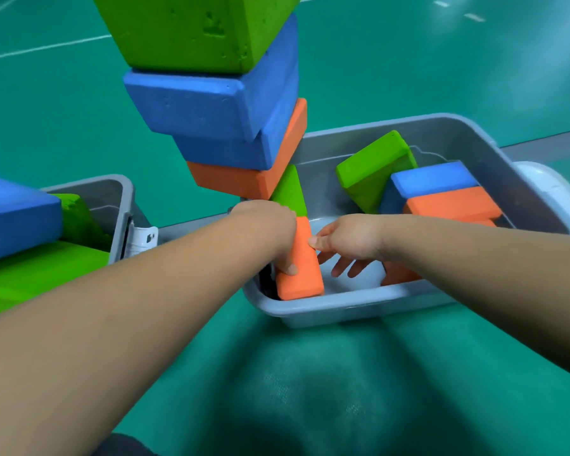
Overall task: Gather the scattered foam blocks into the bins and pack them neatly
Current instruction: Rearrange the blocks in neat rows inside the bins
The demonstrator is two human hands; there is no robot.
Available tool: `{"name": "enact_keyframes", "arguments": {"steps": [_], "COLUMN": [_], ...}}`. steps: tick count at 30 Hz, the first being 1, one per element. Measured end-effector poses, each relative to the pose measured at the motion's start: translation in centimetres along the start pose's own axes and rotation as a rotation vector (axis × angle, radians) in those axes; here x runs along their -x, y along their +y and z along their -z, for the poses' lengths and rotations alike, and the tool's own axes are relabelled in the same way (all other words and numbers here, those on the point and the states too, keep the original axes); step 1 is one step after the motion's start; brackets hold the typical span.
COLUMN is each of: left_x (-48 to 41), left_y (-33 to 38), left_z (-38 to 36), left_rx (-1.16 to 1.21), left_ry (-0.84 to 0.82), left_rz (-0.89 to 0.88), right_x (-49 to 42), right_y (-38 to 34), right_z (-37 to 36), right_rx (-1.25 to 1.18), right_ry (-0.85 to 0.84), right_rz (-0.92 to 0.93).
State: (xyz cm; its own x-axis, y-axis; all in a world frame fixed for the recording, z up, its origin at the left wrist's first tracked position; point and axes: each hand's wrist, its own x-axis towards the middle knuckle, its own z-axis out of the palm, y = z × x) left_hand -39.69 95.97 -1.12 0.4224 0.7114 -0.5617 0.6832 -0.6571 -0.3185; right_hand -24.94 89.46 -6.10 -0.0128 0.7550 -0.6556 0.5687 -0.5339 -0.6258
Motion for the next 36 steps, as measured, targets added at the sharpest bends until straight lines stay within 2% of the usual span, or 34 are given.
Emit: {"name": "enact_keyframes", "arguments": {"steps": [2, 5, 10, 14, 19, 24, 28, 33, 36], "left_x": [0.2, 0.5, 1.3, 1.0, -0.4, -2.1, -3.0, -3.5, -3.5], "left_y": [0.3, 1.0, 2.7, 3.8, 5.3, 6.2, 6.0, 4.9, 4.3], "left_z": [0.4, 1.0, 2.3, 3.0, 3.0, 2.8, 2.7, 1.7, 0.9], "left_rx": [0.042, -0.066, -0.043, 0.025, 0.105, 0.088, 0.063, 0.004, -0.038], "left_ry": [-0.015, -0.036, 0.1, 0.233, 0.281, 0.279, 0.26, 0.229, 0.202], "left_rz": [-0.009, 0.013, -0.073, -0.141, -0.257, -0.233, -0.183, -0.175, -0.211], "right_x": [0.8, 2.1, 3.6, 4.5, 5.8, 4.9, 3.5, 1.5, 0.2], "right_y": [0.4, 1.0, 2.2, 3.7, 5.0, 6.4, 6.0, 5.5, 5.4], "right_z": [0.0, 1.1, 5.0, 8.2, 10.1, 11.1, 11.9, 12.6, 13.2], "right_rx": [-0.006, 0.053, 0.121, 0.416, 0.556, 0.468, 0.61, 0.69, 0.645], "right_ry": [0.009, 0.079, 0.382, 0.623, 0.801, 0.811, 0.755, 0.741, 0.697], "right_rz": [-0.002, 0.015, 0.085, 0.115, 0.096, 0.151, 0.187, 0.054, 0.001]}}
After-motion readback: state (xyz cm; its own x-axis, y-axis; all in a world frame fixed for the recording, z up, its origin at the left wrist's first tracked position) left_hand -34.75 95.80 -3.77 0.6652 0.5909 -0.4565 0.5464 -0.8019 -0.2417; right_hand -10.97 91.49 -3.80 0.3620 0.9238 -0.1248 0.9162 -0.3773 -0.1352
